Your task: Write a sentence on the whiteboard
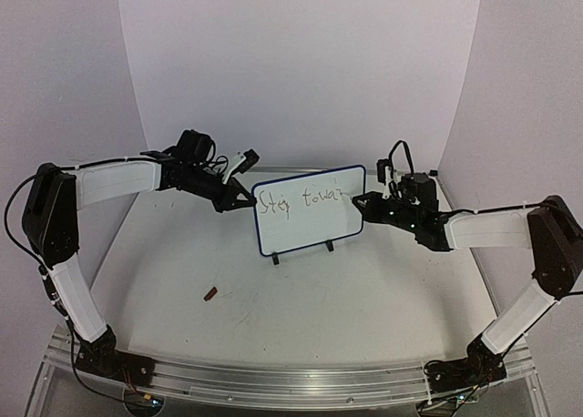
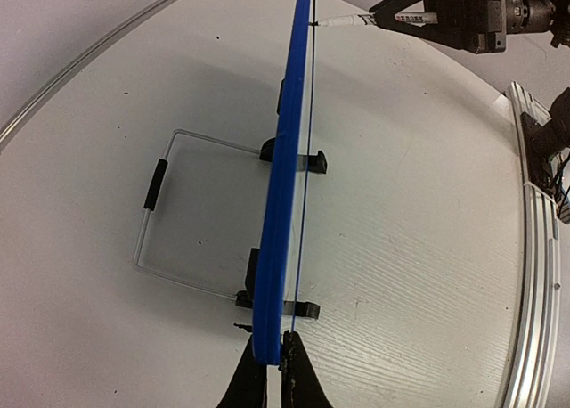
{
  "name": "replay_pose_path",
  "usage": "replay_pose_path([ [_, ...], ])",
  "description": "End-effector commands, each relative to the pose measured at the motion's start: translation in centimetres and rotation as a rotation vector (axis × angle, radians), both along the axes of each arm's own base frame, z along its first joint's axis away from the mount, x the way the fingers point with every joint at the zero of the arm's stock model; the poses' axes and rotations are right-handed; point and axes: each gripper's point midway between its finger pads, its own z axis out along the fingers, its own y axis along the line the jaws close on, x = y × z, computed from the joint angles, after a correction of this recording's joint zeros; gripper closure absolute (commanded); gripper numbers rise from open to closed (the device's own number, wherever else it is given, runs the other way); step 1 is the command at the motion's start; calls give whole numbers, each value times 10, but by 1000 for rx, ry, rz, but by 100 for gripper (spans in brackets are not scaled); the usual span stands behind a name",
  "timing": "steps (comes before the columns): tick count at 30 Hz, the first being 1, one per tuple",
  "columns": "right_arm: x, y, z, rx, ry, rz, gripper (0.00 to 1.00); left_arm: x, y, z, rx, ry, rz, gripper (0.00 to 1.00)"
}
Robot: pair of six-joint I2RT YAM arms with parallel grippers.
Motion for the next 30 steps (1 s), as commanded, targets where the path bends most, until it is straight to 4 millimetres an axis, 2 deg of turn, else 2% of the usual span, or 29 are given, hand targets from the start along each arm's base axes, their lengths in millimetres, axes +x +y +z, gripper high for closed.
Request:
replay_pose_path([
  [1, 9, -2, 34, 41, -86, -31, 100, -6, 13, -41, 127, 76, 19, 100],
  [7, 9, -9, 34, 37, -90, -65, 100, -6, 12, -40, 127, 75, 18, 100],
  [18, 10, -8, 29, 37, -78, -63, 100, -6, 12, -40, 126, 75, 18, 100],
  [26, -13, -5, 48, 66, -118, 16, 100, -6, 13, -40, 127, 72, 20, 100],
  [30, -17, -10, 51, 73, -123, 17, 100, -6, 13, -39, 126, 71, 20, 100],
])
